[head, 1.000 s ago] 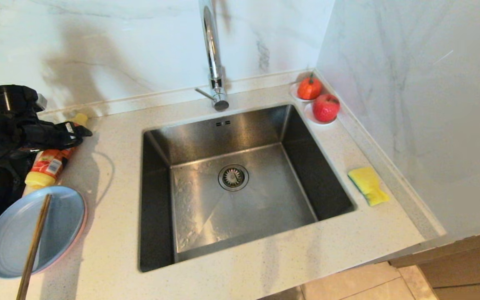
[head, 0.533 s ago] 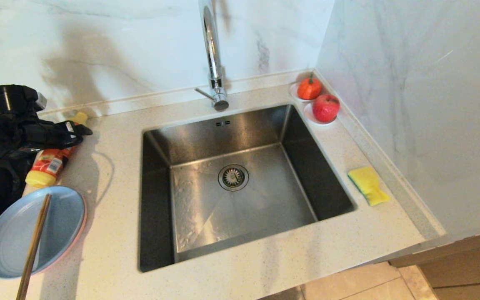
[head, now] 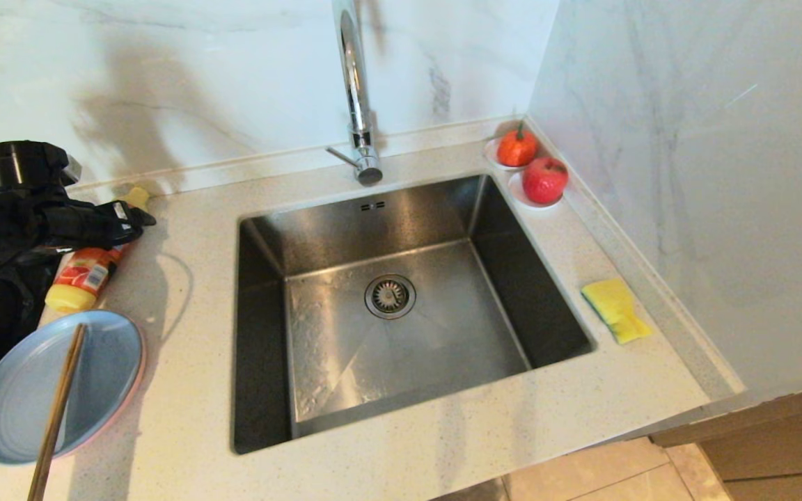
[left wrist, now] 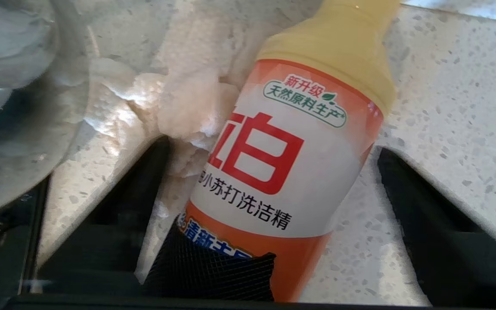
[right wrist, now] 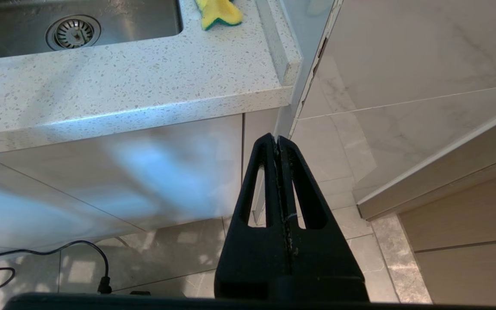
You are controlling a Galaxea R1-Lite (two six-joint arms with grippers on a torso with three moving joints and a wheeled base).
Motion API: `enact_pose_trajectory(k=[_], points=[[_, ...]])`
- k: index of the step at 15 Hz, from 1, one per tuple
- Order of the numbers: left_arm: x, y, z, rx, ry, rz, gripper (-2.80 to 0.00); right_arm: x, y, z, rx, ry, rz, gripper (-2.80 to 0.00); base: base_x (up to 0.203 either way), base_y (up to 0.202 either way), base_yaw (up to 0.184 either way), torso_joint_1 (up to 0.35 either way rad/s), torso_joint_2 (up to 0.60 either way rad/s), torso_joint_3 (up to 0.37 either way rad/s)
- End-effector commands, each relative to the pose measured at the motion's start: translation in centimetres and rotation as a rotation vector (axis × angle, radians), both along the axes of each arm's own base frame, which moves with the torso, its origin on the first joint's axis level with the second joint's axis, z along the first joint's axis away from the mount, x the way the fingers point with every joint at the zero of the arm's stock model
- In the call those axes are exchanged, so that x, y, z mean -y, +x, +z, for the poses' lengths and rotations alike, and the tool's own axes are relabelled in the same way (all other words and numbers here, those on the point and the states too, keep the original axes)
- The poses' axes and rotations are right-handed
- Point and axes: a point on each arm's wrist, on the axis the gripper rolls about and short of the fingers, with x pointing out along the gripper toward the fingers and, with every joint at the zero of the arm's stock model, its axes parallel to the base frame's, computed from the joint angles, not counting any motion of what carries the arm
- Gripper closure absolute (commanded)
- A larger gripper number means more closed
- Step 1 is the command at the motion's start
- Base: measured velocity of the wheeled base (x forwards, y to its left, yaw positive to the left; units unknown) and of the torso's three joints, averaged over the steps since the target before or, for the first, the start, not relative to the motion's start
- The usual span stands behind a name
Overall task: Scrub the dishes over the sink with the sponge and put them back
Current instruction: Place the dish soap on the table
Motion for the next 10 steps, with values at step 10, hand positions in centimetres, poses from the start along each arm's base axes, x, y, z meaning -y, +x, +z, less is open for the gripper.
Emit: enact_pose_trajectory(k=[10], points=[[1.2, -0.4, 1.8, 0.052, -0.021, 0.002, 0.00, 0.0, 0.0, 0.0, -0.001, 0.001, 0.001, 0.00, 0.000, 0.000, 0.000, 0.000, 0.00, 0.000]])
